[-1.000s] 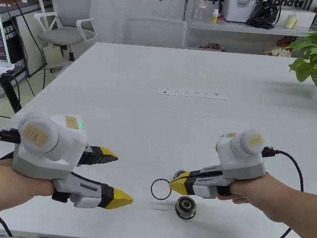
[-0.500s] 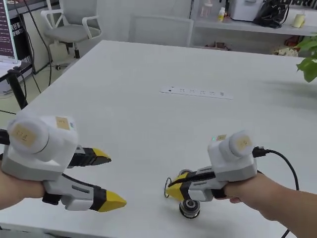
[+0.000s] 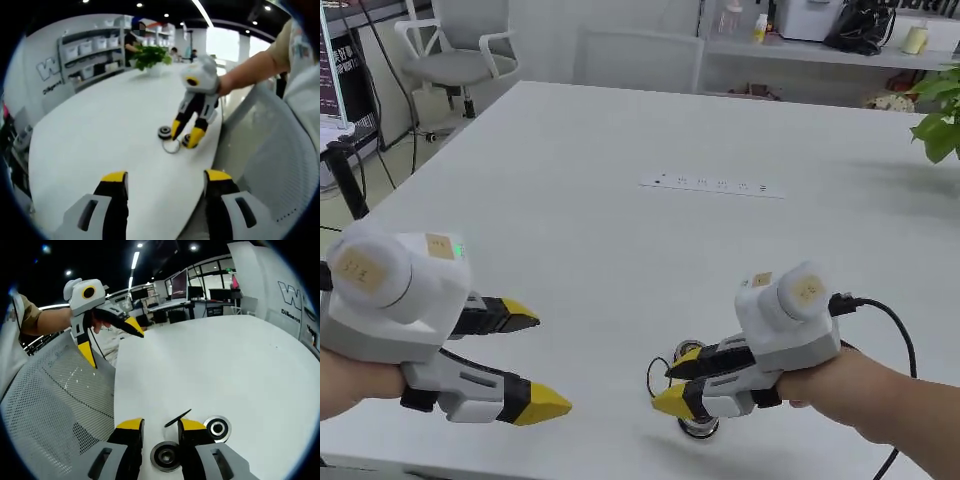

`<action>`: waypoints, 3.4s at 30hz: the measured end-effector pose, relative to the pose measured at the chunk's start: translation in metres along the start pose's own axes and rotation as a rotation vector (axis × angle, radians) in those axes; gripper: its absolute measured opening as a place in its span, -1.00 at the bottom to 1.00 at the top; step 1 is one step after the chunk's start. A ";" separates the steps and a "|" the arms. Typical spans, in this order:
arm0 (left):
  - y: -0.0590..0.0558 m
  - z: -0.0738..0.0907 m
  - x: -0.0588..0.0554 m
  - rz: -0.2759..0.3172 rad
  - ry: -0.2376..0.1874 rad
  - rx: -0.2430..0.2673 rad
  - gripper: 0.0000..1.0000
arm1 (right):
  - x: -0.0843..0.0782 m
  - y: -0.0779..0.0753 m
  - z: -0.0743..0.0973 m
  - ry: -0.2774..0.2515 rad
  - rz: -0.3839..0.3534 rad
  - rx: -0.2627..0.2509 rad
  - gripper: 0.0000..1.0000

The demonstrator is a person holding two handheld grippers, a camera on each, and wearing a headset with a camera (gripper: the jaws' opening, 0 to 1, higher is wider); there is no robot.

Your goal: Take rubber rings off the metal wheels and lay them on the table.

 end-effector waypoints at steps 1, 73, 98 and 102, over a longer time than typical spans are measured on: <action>0.000 0.000 0.000 0.000 0.000 0.001 0.24 | 0.001 0.001 0.000 -0.001 0.007 0.000 -0.49; -0.002 -0.052 0.025 -0.049 0.032 -0.078 0.20 | -0.025 -0.015 0.059 -0.131 -0.093 -0.096 -0.24; -0.013 -0.095 0.017 -0.073 0.097 -0.149 0.15 | -0.053 -0.012 0.044 -0.072 -0.076 -0.088 -0.21; -0.017 -0.103 0.016 -0.082 0.108 -0.164 0.12 | -0.056 -0.010 0.043 -0.066 -0.067 -0.086 -0.23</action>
Point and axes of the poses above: the centre of the closed fingertips' face, and the gripper's own axes: z roughly backward along the fingers, y roughly to its left, x roughly out of its top, the point moved 6 cm from there along z, roughly backward along the fingers, and after that the axes turned 6 degrees about -x, right-handed, at the moved point
